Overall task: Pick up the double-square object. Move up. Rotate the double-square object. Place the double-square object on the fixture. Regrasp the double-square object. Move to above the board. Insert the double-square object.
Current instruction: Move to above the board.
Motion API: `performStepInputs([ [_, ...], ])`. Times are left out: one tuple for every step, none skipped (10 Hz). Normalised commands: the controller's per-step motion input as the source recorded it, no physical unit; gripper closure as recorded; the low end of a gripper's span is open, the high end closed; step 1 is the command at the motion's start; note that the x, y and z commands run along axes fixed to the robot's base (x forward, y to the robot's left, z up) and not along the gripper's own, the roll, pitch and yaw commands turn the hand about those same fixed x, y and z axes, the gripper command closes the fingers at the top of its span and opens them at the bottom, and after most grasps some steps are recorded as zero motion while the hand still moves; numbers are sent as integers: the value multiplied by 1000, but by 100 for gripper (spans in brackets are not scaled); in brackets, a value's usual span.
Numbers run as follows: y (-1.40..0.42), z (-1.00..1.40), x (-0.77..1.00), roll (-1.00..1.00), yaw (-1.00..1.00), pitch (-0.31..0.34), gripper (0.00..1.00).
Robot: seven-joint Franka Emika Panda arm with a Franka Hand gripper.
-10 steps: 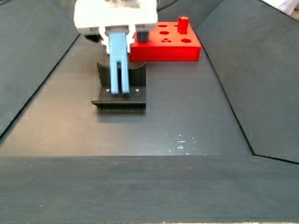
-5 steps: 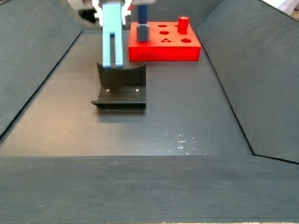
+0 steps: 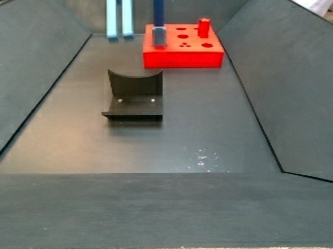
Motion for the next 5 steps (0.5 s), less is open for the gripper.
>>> performStepInputs([
  [-31, 1000, 51, -32, 160, 109, 100],
  [-31, 1000, 51, -32, 159, 89, 100],
  [-34, 1000, 50, -35, 152, 63, 100],
  [-37, 1000, 51, -35, 143, 48, 100],
  [-37, 1000, 49, -37, 129, 42, 100],
])
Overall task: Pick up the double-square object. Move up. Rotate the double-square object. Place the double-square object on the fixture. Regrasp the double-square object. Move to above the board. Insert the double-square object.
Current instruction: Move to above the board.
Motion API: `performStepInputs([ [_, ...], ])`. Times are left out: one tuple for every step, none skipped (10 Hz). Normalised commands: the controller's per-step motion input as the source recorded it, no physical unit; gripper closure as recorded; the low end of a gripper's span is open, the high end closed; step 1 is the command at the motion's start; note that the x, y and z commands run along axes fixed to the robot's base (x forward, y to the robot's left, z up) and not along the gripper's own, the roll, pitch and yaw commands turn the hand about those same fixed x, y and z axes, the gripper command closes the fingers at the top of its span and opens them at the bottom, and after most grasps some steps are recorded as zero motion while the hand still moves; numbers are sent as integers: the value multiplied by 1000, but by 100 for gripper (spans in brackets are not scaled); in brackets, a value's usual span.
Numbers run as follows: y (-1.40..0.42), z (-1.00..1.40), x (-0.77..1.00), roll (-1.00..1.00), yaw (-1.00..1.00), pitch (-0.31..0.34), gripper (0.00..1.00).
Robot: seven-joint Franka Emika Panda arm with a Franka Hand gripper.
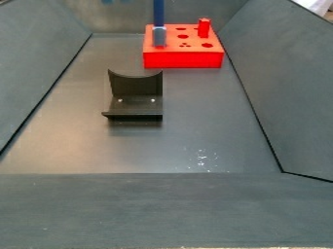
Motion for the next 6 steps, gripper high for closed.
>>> performStepInputs([
  [-29, 820, 36, -42, 111, 33, 100],
  [-26, 651, 28, -44, 99, 31, 100],
  [-27, 489, 24, -43, 85, 33, 100],
  [-22, 271, 19, -43, 69, 43, 100],
  [-1000, 21, -834, -1000, -23, -48, 100],
  [-1000, -4, -839, -1000, -23, -51, 100],
])
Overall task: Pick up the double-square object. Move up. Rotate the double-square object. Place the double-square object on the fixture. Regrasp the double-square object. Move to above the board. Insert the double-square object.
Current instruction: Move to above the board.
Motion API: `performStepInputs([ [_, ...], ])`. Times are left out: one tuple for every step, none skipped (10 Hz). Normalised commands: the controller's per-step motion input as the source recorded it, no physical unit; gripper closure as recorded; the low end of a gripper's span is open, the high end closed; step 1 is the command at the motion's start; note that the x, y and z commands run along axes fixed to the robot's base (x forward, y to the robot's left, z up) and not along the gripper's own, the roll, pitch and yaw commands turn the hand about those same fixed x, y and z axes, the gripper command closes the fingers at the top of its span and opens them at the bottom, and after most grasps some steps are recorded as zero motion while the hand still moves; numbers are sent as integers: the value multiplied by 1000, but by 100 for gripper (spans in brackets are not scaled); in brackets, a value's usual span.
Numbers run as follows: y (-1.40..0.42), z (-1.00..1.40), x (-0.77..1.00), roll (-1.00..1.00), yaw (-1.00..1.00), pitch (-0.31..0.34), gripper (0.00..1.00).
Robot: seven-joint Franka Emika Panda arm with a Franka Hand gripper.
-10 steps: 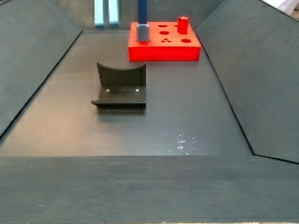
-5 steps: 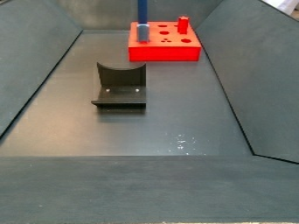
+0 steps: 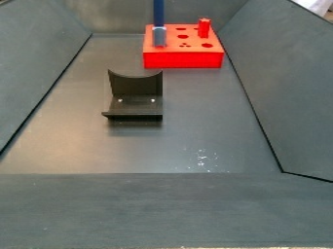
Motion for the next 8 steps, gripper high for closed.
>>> performStepInputs([
  [-1000, 13, -888, -1000, -21, -76, 100],
  [-1000, -21, -945, -1000, -21, -88, 100],
  [-1000, -6, -980, -1000, -22, -101, 100],
  [-997, -12, -1000, -1000, -23, -105, 100],
  [-733, -18, -802, -1000, -24, -113, 100],
  [-392, -1, -473, -1000, -30, -117, 100],
  [-176, -7, -277, -1000, -37, -114, 100],
  [-103, -11, -191, -1000, -40, -109, 100],
])
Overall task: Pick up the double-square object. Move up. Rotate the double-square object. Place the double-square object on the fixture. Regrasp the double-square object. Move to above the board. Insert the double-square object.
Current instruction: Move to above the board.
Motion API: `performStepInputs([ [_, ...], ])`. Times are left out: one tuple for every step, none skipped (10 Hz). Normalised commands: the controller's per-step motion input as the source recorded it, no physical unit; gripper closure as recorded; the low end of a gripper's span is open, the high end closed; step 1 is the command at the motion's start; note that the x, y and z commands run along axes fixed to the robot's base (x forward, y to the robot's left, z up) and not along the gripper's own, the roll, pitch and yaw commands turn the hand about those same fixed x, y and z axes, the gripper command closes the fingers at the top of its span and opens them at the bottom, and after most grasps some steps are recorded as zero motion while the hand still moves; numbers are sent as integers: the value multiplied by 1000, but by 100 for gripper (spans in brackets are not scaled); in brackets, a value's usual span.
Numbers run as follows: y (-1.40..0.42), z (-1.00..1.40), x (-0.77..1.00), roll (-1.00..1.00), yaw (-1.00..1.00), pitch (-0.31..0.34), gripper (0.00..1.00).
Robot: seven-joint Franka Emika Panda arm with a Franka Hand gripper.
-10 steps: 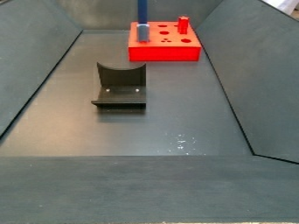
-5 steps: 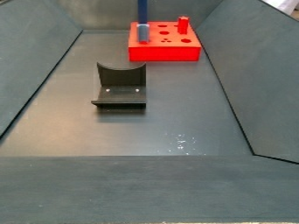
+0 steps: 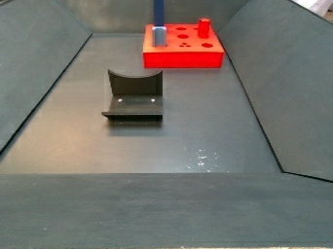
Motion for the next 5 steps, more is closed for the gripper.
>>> performStepInputs([
  [-34, 1, -104, -1000, -51, -112, 100],
  [9, -5, -71, -1000, -55, -121, 100],
  [23, -2, -58, -921, -53, -114, 100],
  [23, -2, -55, -614, -30, -87, 100],
  [18, -4, -47, -417, -24, -67, 100],
])
